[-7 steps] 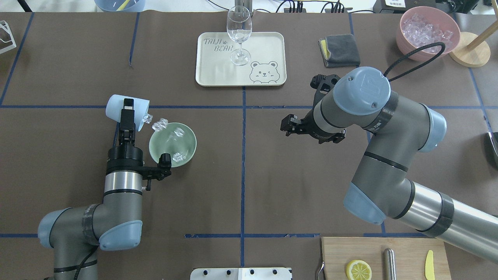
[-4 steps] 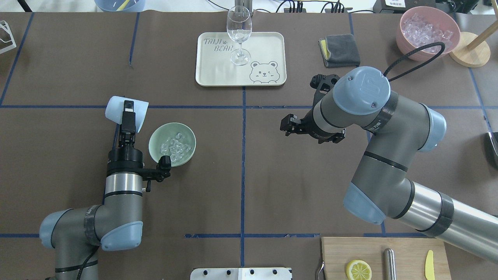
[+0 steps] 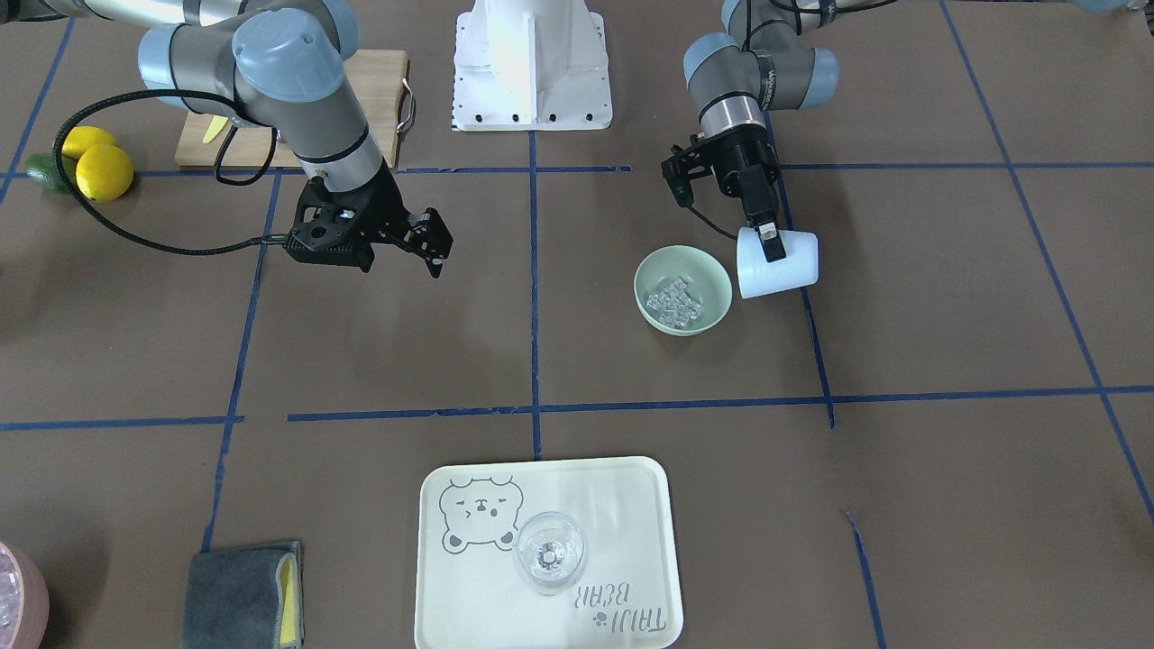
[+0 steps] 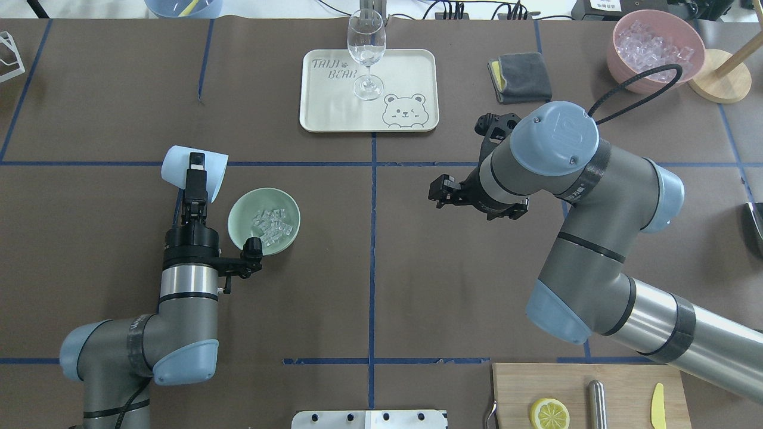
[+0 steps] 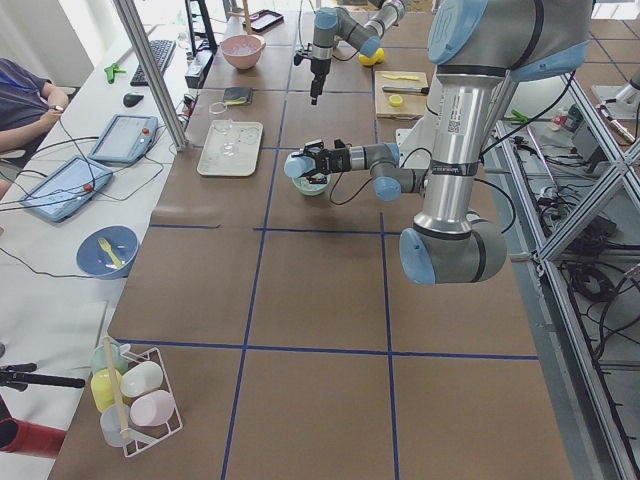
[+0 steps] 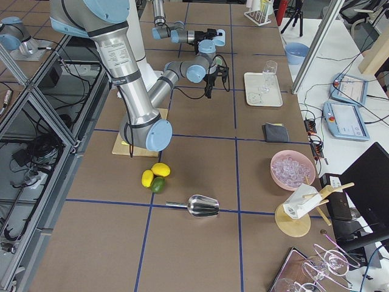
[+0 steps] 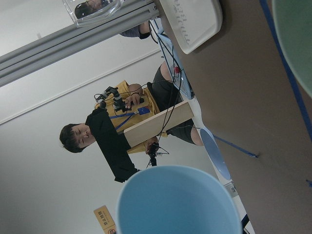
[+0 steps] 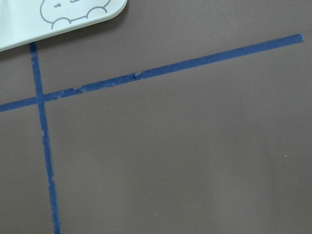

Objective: Pour ice into bowl

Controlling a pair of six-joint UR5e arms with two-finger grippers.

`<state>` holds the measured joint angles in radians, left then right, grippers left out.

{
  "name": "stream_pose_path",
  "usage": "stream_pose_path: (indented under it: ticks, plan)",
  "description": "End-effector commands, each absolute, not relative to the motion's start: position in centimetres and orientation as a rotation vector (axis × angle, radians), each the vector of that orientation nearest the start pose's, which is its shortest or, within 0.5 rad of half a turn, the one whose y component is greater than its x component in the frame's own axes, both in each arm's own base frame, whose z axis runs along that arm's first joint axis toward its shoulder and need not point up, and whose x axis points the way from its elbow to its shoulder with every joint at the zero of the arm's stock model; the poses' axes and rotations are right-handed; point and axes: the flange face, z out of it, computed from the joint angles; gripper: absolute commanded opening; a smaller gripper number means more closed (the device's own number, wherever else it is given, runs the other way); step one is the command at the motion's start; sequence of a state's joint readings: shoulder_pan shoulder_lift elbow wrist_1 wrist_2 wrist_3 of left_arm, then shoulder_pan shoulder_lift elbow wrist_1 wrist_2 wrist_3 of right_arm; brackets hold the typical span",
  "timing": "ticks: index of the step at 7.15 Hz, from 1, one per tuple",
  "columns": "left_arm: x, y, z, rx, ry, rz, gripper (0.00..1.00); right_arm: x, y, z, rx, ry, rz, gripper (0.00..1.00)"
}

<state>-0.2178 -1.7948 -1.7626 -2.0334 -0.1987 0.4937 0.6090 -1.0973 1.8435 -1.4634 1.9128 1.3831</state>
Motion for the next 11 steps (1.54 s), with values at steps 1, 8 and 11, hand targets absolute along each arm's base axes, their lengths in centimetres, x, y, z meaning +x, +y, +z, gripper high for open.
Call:
stream_pose_path:
  ticks: [1, 8, 11]
  plan:
    - [46.2, -33.9, 35.2, 1.317, -0.745, 0.756, 0.00, -45.0, -43.5, 25.8, 0.033, -0.910, 0.247, 1.00]
    - [46.0, -30.9, 39.8, 1.579, -0.059, 0.245, 0.00, -44.9, -43.6, 25.4, 0.036, -0.917, 0.249, 1.00]
    - [46.1, -30.6, 39.3, 1.587, 0.212, 0.097, 0.00, -45.0, -43.5, 25.4, 0.033, -0.917, 0.250, 1.00]
